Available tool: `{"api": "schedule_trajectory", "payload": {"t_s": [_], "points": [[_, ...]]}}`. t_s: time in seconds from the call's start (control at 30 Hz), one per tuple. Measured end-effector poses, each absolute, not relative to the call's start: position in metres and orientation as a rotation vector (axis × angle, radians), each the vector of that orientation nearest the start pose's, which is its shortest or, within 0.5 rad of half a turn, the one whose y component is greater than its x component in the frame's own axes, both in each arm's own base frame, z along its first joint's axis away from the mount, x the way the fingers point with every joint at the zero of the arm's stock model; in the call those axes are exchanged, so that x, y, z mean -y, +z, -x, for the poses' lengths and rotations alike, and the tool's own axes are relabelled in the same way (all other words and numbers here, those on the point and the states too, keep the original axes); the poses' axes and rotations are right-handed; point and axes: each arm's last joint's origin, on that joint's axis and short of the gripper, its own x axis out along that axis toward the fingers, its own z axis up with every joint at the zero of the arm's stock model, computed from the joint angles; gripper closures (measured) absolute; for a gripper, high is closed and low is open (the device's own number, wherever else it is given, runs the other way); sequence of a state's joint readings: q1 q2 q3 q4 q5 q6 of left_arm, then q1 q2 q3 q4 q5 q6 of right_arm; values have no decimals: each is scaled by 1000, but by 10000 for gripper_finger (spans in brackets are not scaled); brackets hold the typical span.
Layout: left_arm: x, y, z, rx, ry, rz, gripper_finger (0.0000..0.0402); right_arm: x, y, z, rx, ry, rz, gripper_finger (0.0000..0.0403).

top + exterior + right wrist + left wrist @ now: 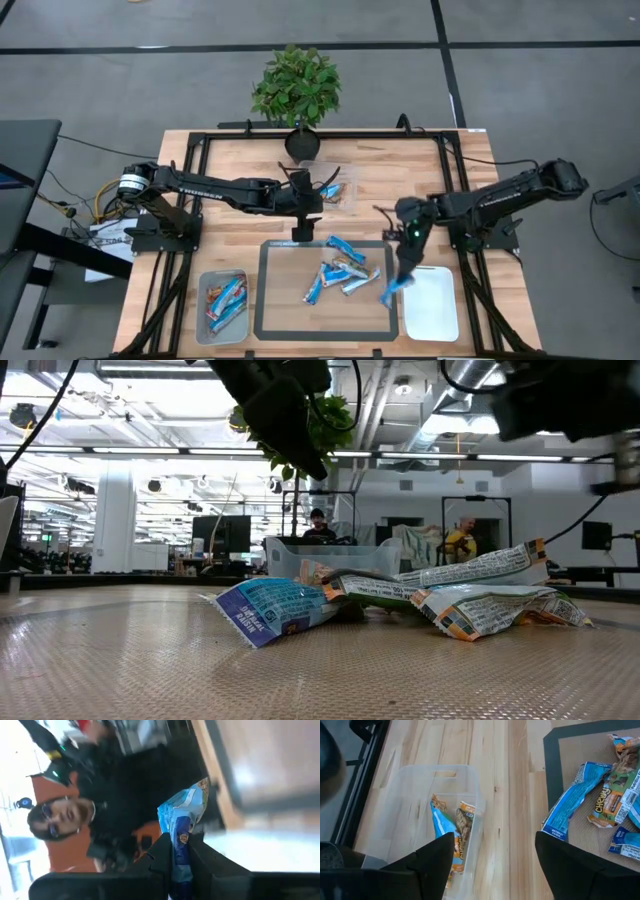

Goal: Pick and place Granola Bars by type
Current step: Put the violet granola bar into the white bin, then put the orange granola bar into the transparent bin

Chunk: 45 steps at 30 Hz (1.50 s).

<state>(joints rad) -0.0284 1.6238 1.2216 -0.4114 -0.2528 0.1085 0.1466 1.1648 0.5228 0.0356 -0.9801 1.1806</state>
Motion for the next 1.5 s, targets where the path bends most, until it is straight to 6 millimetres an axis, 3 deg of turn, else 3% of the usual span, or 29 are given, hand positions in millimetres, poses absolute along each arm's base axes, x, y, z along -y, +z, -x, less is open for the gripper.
{"api": "schedule_trajectory", "payload": {"t_s": [0.27,0.6,0.8,1.33,1.5], "points": [[3,257,-349,-817,170,-217,132,-81,198,-191,-1510,585,-1400,374],[3,258,-350,-799,173,-219,132,-82,182,-163,-1763,350,-1363,366],[2,258,-350,-798,183,-222,132,-80,181,-164,-1732,345,-1344,349],[2,258,-350,-797,186,-216,132,-65,181,-171,-1579,402,-1270,219],[2,258,-350,-796,186,-216,132,-54,195,-178,-1375,409,-1147,200]]}}
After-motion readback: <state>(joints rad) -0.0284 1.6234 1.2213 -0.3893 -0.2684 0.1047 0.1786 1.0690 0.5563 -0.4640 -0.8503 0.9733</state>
